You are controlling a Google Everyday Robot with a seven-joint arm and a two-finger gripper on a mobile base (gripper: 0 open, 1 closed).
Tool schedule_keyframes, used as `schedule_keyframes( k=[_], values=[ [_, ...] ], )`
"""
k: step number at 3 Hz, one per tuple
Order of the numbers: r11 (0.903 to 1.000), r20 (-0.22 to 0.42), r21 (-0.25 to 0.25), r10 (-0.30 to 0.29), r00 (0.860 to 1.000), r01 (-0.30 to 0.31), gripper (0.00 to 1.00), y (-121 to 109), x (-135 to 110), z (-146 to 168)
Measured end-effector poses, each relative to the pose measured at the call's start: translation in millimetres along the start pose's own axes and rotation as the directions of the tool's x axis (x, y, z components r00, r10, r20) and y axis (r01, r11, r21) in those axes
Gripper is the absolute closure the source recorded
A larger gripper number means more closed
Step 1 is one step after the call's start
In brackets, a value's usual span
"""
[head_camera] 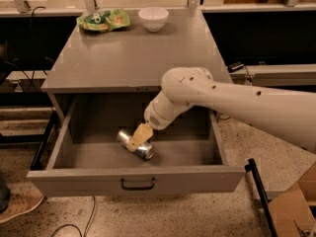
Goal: Place redbull can into top drawer
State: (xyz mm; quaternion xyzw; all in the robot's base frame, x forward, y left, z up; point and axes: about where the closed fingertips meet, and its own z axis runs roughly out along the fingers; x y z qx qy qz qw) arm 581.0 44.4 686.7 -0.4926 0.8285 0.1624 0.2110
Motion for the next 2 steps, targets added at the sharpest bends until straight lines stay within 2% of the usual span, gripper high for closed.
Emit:
schedule_keyframes(
  k=[1, 2],
  values=[
    [0.9994, 0.025, 0.006, 0.034, 0.999, -0.035, 0.0, -11, 30, -32],
    [0.9957, 0.058, 0.032, 0.085, 0.995, -0.087, 0.0, -23, 75, -82]
  ],
)
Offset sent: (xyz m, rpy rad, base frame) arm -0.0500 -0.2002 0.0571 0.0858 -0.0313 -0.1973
